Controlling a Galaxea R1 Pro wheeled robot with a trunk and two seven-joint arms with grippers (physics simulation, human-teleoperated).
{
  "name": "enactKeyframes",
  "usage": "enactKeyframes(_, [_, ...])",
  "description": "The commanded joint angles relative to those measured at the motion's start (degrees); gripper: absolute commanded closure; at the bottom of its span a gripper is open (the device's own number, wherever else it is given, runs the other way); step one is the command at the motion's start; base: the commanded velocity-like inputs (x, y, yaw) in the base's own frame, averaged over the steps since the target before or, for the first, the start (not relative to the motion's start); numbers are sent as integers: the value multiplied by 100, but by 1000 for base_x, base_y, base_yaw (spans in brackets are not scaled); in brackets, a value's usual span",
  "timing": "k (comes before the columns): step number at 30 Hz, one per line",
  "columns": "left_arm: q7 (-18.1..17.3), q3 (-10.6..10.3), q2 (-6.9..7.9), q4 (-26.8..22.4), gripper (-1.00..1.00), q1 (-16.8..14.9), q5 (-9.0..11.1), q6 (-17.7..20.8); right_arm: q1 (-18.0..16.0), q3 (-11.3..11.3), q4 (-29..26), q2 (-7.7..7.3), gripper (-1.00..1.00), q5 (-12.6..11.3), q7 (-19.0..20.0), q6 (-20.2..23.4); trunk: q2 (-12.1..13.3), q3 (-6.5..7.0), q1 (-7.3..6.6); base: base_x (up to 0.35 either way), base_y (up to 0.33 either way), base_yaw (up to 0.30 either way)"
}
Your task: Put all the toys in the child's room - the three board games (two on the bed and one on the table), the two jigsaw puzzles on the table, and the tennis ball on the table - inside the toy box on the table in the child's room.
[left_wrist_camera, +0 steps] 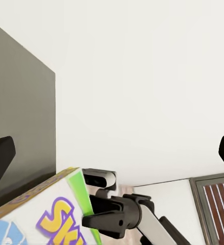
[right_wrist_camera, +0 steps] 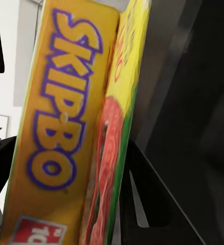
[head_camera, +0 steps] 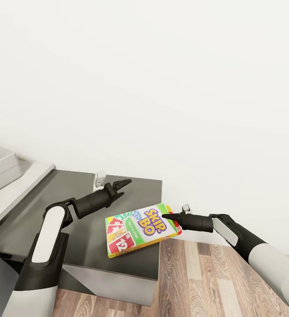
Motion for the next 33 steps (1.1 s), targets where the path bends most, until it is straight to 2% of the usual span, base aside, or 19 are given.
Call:
enactKeyframes(1, [66,13,-5,-2,-100,5,54,29,-6,28,-12,-20,100,-49,-6,32,-3,-5,0,0,0,0])
enactKeyframes(7, [70,12,-3,29,-100,68,11,18,-3,-13,-75,-135,100,-56,-7,32,-3,-5,0,0,0,0])
enactKeyframes(20, [11,21,5,43,-100,329,7,-51,52,-55,-642,-622,100,-92,-16,47,-3,-5,0,0,0,0])
enactKeyframes(31, [-1,24,12,45,-100,364,22,-56,62,-61,-871,-852,100,-114,74,50,-3,-5,0,0,0,0])
enactKeyframes(33, [1,24,13,49,-100,371,18,-58,62,-60,-890,-872,100,-112,81,49,78,31,-44,0,0,0])
